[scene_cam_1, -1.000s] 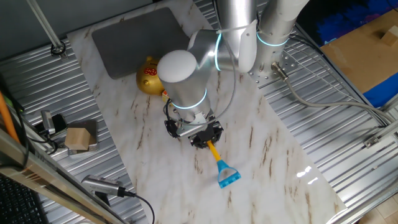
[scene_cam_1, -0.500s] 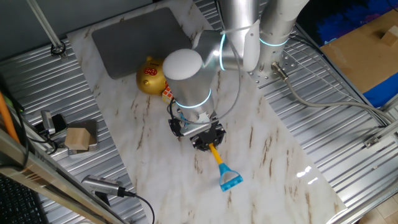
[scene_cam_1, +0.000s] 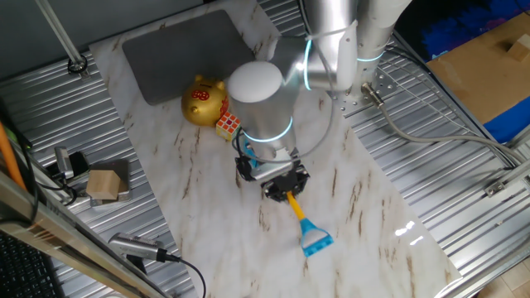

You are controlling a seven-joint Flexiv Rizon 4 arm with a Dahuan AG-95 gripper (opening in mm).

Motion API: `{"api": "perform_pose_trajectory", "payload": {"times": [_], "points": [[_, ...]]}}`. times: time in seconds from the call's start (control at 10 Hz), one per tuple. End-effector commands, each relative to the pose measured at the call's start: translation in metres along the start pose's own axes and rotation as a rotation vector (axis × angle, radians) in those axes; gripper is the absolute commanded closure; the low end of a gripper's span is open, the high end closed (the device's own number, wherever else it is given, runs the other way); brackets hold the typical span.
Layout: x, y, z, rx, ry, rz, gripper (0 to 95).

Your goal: Use a shovel to scoop up an object

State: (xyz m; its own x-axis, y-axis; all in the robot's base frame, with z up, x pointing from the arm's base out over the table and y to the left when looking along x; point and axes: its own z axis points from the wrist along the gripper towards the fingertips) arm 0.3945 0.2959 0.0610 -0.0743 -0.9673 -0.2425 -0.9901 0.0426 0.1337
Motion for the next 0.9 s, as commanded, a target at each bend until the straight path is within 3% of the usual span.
{"api": "perform_pose_trajectory", "payload": {"times": [0.1, 0.2, 0.4, 0.6, 0.9], "points": [[-0.011, 0.005, -0.005, 0.069, 0.021, -0.083, 95.0], [-0.019, 0.006, -0.005, 0.12, 0.022, -0.188, 95.0], [-0.027, 0.009, -0.007, 0.159, 0.023, -0.283, 95.0], [-0.029, 0.008, -0.007, 0.162, -0.014, -0.32, 95.0], [-0.029, 0.009, -0.006, 0.156, -0.011, -0.333, 95.0]]}}
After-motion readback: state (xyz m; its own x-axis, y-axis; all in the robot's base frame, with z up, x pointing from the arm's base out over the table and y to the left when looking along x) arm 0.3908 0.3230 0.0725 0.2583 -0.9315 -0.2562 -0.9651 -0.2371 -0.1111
